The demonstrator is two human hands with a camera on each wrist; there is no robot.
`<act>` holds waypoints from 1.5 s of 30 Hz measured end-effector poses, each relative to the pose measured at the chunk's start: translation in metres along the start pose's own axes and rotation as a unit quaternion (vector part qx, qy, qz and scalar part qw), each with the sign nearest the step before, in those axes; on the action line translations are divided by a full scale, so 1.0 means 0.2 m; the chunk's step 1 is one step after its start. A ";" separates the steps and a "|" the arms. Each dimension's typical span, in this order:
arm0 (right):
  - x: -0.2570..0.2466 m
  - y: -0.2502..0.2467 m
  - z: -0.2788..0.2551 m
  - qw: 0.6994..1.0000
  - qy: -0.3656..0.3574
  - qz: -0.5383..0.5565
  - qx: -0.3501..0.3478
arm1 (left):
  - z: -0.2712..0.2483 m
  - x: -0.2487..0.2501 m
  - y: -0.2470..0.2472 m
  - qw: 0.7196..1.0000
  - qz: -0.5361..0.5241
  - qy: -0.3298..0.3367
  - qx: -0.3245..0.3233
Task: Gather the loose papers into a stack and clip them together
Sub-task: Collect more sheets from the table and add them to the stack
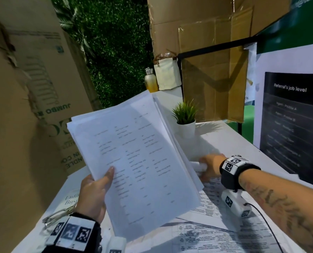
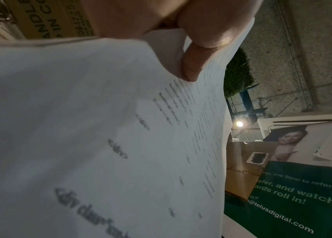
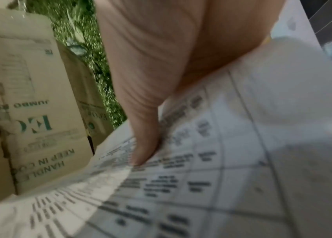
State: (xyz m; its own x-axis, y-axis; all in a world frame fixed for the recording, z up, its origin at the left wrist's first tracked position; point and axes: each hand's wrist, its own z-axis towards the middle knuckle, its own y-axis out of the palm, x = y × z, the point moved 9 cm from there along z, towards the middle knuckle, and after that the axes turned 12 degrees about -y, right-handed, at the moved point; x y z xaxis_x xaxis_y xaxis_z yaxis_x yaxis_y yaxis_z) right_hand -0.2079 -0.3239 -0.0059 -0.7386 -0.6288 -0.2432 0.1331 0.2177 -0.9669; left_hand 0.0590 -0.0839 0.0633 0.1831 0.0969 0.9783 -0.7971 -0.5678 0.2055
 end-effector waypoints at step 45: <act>-0.33 -0.20 -0.49 0.779 -0.147 0.552 0.258 | -0.13 0.00 0.31 0.980 0.062 0.163 -0.092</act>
State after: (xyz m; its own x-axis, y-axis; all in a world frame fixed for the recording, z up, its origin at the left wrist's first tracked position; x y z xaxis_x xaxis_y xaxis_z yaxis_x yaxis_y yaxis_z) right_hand -0.2283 -0.2183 0.0567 0.1877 -0.4307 -0.8827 0.8839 0.4660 -0.0394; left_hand -0.0057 -0.0980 0.0773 -0.0917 0.3097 0.9464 -0.8977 -0.4370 0.0560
